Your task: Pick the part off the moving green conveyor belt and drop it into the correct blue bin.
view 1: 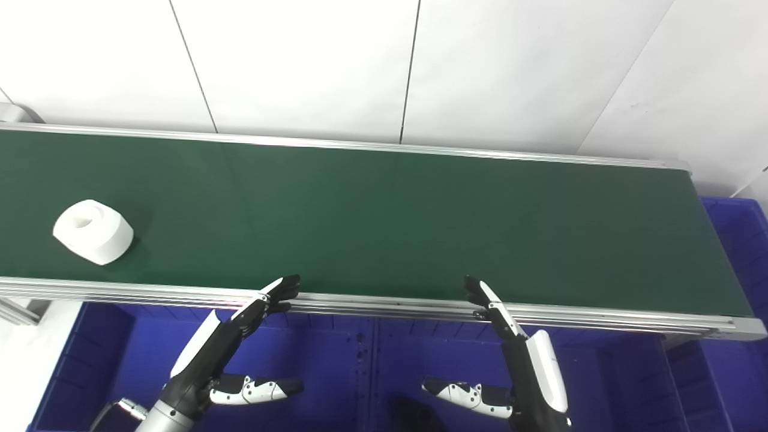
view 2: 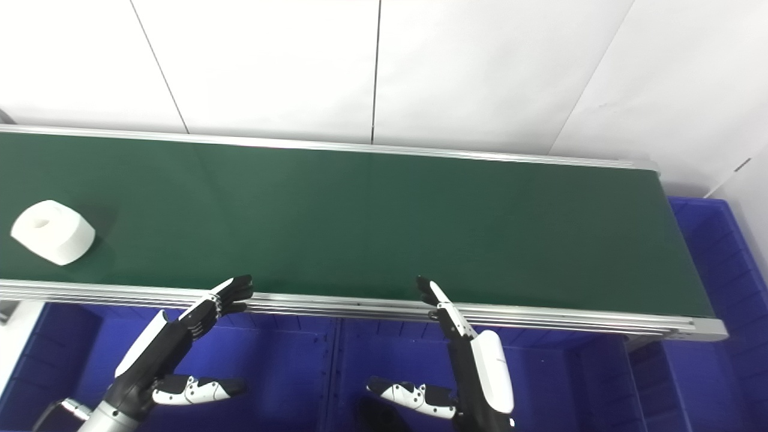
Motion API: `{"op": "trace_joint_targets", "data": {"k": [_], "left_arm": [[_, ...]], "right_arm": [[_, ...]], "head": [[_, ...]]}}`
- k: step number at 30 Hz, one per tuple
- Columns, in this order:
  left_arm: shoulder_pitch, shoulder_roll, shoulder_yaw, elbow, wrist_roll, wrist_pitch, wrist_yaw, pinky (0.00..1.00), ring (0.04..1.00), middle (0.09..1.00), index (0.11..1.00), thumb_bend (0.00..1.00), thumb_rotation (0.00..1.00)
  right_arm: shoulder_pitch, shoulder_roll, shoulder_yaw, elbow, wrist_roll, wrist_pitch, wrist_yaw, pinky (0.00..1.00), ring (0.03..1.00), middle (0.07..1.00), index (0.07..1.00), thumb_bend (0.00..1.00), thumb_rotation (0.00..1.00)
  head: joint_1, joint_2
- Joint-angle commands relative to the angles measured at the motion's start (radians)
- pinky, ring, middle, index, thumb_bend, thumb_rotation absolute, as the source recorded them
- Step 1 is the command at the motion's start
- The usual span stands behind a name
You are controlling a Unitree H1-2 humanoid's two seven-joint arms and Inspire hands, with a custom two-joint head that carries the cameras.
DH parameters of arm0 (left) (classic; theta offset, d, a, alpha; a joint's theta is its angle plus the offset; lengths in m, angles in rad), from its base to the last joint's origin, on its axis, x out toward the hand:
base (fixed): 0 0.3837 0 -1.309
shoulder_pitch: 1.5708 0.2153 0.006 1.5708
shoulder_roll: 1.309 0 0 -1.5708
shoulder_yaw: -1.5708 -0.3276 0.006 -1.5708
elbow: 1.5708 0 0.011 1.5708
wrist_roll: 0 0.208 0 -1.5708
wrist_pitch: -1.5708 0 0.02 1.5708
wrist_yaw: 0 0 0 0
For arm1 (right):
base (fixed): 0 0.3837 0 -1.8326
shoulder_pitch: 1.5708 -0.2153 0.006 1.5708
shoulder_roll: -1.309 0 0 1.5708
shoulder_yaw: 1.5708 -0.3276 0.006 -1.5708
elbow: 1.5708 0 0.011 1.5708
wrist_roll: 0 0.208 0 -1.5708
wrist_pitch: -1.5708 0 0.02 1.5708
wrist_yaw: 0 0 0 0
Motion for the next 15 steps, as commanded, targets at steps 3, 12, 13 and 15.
{"op": "trace_joint_targets", "data": {"k": [3,12,13,15], "left_arm": [[-0.013,0.012,0.005,-0.024,0.0,-0.036,-0.008,0.85,0.905,0.929,0.92,0.83,0.35],[-0.008,0.009,0.003,-0.016,-0.012,-0.036,-0.027,0.86,0.909,0.934,0.927,0.84,0.35],[-0.002,0.01,0.003,-0.02,-0.011,-0.036,-0.028,0.86,0.909,0.935,0.927,0.85,0.36],[0.011,0.014,0.002,-0.031,-0.021,-0.036,-0.037,0.86,0.91,0.939,0.929,0.85,0.36]], "right_arm": [[0.006,-0.007,0.004,-0.034,0.035,-0.001,0.029,0.69,0.796,0.859,0.891,0.86,0.47],[0.015,-0.037,0.016,-0.075,0.043,0.057,0.134,0.71,0.789,0.843,0.892,0.91,0.48],[0.017,-0.04,0.018,-0.081,0.035,0.064,0.141,0.7,0.782,0.837,0.89,0.91,0.48],[0.022,-0.043,0.022,-0.094,0.032,0.079,0.158,0.7,0.789,0.842,0.896,0.91,0.48]], "head": [[0.0,0.001],[0.047,-0.014],[0.049,-0.015],[0.058,-0.019]]}}
